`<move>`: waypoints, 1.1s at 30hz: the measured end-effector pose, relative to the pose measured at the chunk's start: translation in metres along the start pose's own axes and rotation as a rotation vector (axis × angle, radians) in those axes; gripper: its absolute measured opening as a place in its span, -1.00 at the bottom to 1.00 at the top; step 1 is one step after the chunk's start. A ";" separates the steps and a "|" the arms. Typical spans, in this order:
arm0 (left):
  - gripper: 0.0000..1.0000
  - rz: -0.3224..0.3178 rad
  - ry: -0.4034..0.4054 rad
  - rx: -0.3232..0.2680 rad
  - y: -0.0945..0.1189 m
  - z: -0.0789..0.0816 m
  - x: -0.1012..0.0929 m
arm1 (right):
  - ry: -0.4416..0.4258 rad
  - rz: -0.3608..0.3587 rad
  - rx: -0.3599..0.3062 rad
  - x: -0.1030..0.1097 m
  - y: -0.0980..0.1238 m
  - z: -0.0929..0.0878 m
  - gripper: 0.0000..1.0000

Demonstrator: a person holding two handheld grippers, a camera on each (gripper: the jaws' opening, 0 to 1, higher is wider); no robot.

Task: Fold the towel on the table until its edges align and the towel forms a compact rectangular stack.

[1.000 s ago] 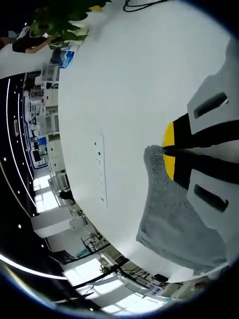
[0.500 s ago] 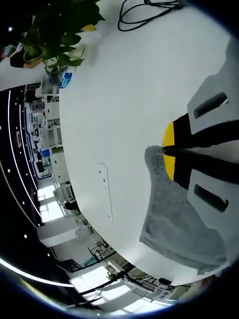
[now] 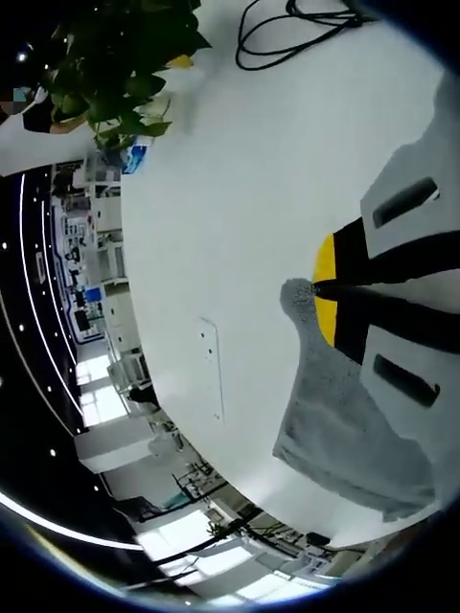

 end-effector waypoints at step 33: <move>-0.94 0.194 0.238 -0.122 0.123 -0.031 0.017 | 0.021 0.104 -0.087 0.103 0.011 0.045 -0.99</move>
Point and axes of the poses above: the point that each gripper's makers call its tool centre point, and the gripper's own axes: y roughly backward along the fingers, x roughly to its left, z roughly out of its top, the point moved 6 cm from there along y, roughly backward along the fingers, and after that the axes turned 2 degrees about -z, right-handed, at the moved point
